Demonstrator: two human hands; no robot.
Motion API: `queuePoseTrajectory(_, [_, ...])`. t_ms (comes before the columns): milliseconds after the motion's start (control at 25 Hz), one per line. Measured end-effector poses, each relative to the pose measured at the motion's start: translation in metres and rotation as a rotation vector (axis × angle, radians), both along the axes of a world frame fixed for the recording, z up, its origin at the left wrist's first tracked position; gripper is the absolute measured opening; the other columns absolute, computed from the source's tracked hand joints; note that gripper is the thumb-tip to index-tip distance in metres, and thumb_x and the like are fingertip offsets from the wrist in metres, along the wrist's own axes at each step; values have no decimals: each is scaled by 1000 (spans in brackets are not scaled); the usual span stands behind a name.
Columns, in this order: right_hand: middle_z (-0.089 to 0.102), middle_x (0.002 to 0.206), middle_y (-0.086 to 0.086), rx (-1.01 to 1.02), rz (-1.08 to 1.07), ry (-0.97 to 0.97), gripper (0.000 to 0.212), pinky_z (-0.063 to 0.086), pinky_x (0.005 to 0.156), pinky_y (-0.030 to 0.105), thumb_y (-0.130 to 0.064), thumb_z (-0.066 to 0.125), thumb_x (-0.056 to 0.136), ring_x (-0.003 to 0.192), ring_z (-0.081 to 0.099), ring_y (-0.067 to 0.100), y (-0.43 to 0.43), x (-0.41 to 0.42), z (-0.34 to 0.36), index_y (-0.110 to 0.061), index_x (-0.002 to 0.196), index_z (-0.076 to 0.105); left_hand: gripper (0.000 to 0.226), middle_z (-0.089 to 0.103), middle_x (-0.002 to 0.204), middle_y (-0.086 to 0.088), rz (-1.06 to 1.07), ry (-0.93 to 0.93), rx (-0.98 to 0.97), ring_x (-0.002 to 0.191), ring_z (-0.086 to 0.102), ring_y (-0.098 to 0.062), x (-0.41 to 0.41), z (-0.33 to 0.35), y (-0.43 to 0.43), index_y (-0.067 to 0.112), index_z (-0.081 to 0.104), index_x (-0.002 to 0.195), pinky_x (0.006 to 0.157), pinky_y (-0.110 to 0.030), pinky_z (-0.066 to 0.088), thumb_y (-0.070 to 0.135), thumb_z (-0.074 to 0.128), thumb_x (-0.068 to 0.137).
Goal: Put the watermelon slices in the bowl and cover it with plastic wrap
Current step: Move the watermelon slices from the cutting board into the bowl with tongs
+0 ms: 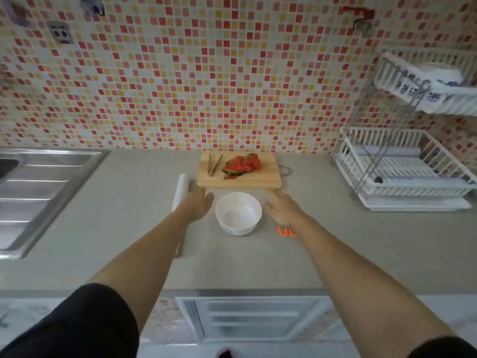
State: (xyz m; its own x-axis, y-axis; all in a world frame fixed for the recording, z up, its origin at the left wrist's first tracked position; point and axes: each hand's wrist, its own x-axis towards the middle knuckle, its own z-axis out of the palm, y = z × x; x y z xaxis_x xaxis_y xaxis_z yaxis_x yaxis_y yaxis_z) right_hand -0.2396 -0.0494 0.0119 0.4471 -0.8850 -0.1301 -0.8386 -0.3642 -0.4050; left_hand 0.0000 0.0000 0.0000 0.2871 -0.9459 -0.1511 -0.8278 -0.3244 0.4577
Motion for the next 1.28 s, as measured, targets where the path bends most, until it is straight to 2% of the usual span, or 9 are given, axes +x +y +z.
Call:
queuePoseTrajectory(120, [30,150,14,128,-66,-151,53,21,113,40,-34,38,97,138,27,27,-14,11,-37,-10,143,28,50,52,132,-24,-23,121,48,121,48,-36,2,-28,-12,-1,48,128,98,-37,34,35,24,102])
queuePoseTrajectory(320, [41,143,14,204,-247,-323,49,27,110,35,-36,35,97,134,35,27,-23,24,-81,-9,138,35,49,60,124,-18,54,305,20,110,57,-36,0,-59,-22,6,52,128,84,-29,38,38,27,101])
queuePoseTrajectory(400, [50,135,14,223,-307,-380,46,34,105,40,-37,34,97,127,44,29,-24,29,-97,-9,133,42,49,61,118,-15,119,380,11,101,62,-34,2,-73,-28,9,52,129,90,-35,46,40,28,101])
queuePoseTrajectory(600, [62,114,5,237,-382,-457,35,30,71,22,-36,29,98,107,56,26,-36,40,-118,-18,119,51,32,67,104,-12,136,478,-13,75,61,-21,1,-92,-48,18,58,123,81,-37,53,26,42,96])
queuePoseTrajectory(760, [62,104,2,222,-445,-506,34,31,72,27,-34,28,98,98,55,24,-70,49,-115,-19,111,56,32,66,100,-6,178,523,-49,67,61,-8,5,-90,-80,19,59,121,66,-27,52,22,43,94])
queuePoseTrajectory(920, [61,94,-2,222,-455,-544,32,36,72,29,-32,30,98,91,56,20,-105,57,-111,-19,105,58,33,64,99,-5,204,567,-11,72,60,-12,7,-86,-116,18,57,122,71,-30,50,22,41,93])
queuePoseTrajectory(1080, [57,77,-11,209,-477,-541,27,35,58,21,-33,31,98,74,53,9,-110,58,-115,-25,91,55,33,62,103,-4,223,514,-50,88,58,-23,13,-90,-128,15,54,119,66,-27,38,34,42,95])
queuePoseTrajectory(1200, [57,78,-9,214,-482,-531,28,34,60,28,-32,32,98,72,51,10,-113,59,-117,-21,96,58,42,55,120,-16,315,263,-197,109,52,-35,37,-88,-165,5,50,125,84,-33,37,32,50,93])
queuePoseTrajectory(1280, [58,83,-3,214,-470,-511,31,36,66,30,-31,32,98,75,51,14,-114,58,-117,-16,102,58,51,47,128,-25,302,60,-140,114,45,-42,54,-84,-200,-2,44,130,96,-42,33,31,53,92])
